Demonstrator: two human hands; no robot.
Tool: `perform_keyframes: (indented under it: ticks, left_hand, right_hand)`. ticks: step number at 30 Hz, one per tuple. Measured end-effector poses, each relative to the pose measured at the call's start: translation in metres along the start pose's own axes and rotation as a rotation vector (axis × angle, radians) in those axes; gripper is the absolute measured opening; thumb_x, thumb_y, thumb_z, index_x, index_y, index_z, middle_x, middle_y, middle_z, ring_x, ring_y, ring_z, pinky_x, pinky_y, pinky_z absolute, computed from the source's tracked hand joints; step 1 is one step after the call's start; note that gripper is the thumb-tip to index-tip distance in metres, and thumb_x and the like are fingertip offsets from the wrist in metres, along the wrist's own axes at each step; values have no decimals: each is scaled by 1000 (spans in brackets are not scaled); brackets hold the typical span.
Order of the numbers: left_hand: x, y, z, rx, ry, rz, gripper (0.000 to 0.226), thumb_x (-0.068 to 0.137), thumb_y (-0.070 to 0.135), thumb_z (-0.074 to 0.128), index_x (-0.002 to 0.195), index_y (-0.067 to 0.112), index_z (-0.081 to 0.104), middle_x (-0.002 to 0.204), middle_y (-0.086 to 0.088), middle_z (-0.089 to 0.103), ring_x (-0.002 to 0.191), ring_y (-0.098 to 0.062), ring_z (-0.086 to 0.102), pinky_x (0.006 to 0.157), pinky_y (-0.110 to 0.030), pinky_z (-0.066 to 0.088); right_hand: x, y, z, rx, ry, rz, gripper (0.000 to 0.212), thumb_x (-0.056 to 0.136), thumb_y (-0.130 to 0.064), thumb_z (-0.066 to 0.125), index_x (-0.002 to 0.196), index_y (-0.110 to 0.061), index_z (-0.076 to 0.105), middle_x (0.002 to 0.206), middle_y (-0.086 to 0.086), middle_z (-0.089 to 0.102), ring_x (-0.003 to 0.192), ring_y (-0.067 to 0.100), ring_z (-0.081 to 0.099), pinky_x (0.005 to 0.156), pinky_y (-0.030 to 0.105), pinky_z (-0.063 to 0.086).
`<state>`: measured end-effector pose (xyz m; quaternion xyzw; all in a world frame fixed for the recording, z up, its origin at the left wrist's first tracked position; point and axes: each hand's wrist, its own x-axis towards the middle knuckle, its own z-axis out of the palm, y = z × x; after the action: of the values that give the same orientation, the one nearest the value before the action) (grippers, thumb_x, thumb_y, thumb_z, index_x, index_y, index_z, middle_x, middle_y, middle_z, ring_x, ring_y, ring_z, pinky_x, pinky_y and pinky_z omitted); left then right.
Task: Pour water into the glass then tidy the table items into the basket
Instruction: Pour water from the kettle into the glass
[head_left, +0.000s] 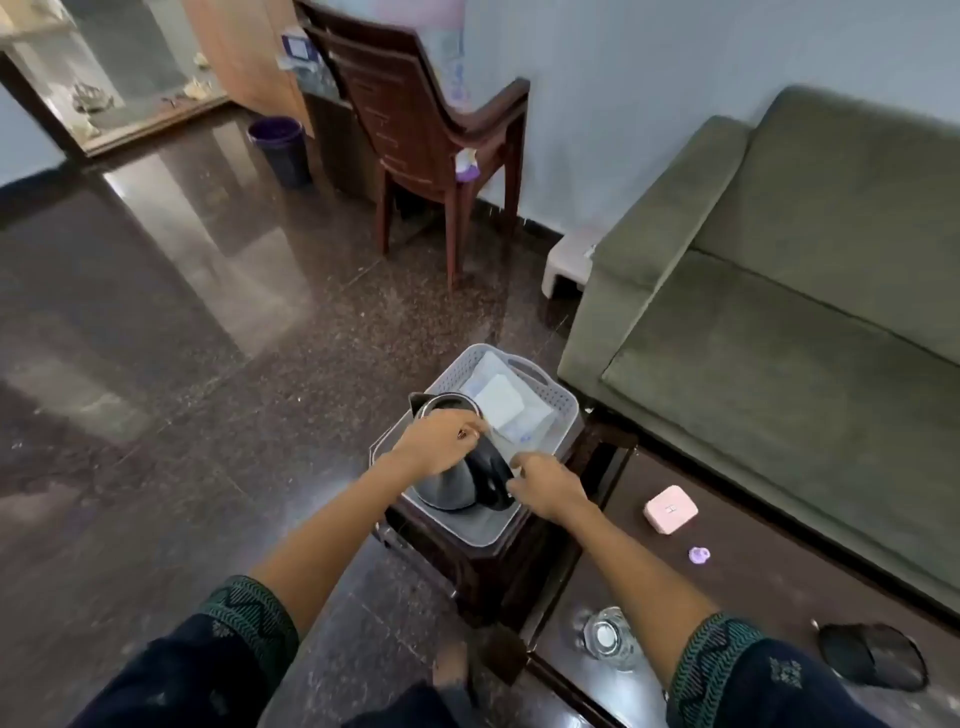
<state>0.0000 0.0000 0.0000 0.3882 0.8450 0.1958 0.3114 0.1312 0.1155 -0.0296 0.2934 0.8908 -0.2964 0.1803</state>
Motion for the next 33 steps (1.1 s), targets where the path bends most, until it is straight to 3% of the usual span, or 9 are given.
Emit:
perform_keyframes:
  ticks: [5,9,13,18,23,27,30,33]
  left_hand:
    - [6,-23,-11,-23,-24,-24,31,93,20,44,118,21,61,118,3,67,111,-15,59,94,-29,44]
    - [10,-31,-13,-71,-9,-23,28,92,20,45,112,22,64,112,5,69,104,-12,61,89,-25,44]
    - [7,-37,-10,-118,29,-17,28,91,11,47,111,17,66,112,3,68,104,-11,60,87,-19,40]
    - [4,-40,-14,-111,18,-14,31,90,6,49,117,13,63,121,-3,62,111,-15,56,88,-15,34]
    - [3,-38,-23,-57,4,-2,32,88,7,51,117,17,61,125,-2,56,106,-18,56,91,-23,39]
    - [-1,-30,-36,-44,35,40,36,84,3,54,117,17,62,122,-3,58,100,-21,60,95,-32,44]
    - [-4,-10,-52,-94,124,76,34,85,3,53,114,17,64,110,0,67,89,-11,63,89,-29,48]
    - [-12,21,-68,-207,233,187,27,87,6,56,108,20,66,89,13,70,72,8,60,78,-14,47]
  right_hand:
    - [28,-17,12,242,13,42,29,75,-24,66,98,-8,57,99,12,62,94,30,59,75,35,46]
    - [41,-18,24,348,63,91,33,75,-21,70,101,-7,53,95,10,59,88,26,56,68,28,38]
    - [50,-15,37,506,54,156,34,70,-15,72,89,-13,45,87,4,54,81,22,52,67,31,41]
    - [52,-15,44,757,33,230,24,65,-3,70,80,-12,54,68,4,53,69,23,52,59,30,42]
    - [54,-19,46,835,108,236,20,55,-12,67,64,-20,51,59,1,50,61,21,50,57,30,41]
    - [49,-24,32,866,140,201,18,56,-12,67,66,-20,54,60,0,51,59,20,49,59,30,42]
    - [34,-27,5,842,172,126,22,62,-4,68,62,-19,52,61,4,52,60,20,50,58,28,41]
    - [7,-21,-26,881,244,94,17,57,-5,66,60,-15,53,58,5,53,55,19,49,55,28,39]
